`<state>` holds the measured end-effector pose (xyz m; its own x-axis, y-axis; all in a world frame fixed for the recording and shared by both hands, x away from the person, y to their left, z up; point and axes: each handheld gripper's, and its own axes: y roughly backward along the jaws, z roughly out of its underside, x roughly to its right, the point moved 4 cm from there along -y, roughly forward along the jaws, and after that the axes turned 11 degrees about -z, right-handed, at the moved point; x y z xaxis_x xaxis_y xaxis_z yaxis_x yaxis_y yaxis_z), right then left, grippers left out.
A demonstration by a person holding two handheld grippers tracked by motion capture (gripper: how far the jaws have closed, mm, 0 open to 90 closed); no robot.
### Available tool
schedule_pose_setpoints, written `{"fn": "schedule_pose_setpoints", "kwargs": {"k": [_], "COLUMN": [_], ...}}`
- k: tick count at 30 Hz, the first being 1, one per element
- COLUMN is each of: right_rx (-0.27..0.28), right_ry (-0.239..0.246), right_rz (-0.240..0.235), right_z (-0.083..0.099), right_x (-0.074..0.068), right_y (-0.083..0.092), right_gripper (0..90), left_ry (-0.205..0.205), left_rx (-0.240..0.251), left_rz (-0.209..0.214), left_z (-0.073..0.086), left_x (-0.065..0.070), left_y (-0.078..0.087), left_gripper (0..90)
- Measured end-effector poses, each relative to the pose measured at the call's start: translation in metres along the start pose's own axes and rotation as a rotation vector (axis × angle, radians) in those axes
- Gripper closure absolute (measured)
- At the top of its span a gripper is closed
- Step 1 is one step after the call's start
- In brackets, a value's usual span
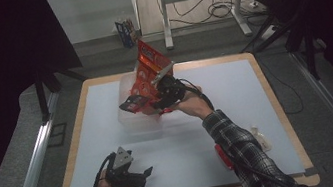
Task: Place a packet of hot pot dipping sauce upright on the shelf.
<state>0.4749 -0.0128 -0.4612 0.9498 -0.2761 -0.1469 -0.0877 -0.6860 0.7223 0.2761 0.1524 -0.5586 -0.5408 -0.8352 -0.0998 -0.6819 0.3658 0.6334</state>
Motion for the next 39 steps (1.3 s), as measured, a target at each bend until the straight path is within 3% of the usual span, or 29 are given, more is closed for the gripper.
{"fn": "schedule_pose_setpoints", "kwargs": {"k": [8, 16, 22, 39], "right_rx": [-0.027, -0.074, -0.091, -0.079], "right_ry": [-0.028, -0.018, -0.021, -0.015], "right_rz": [0.02, 0.045, 0.071, 0.042], "right_z": [0.023, 0.037, 0.039, 0.026], "right_x": [0.0, 0.002, 0.004, 0.003], "right_y": [0.019, 0.017, 0.004, -0.025], "right_gripper": [62.5, 88.5, 89.0, 89.0], "left_ry": [-0.011, -0.013, -0.01, -0.012], "left_rx": [-0.008, -0.011, -0.012, -0.015], "left_rz": [-0.003, -0.005, -0.004, -0.002], "left_z": [0.0, 0.0, 0.0, 0.001], "left_x": [0.001, 0.001, 0.001, 0.002], "left_y": [-0.001, -0.001, -0.001, -0.002], "left_gripper": [5.3, 5.2, 5.2, 5.2]}}
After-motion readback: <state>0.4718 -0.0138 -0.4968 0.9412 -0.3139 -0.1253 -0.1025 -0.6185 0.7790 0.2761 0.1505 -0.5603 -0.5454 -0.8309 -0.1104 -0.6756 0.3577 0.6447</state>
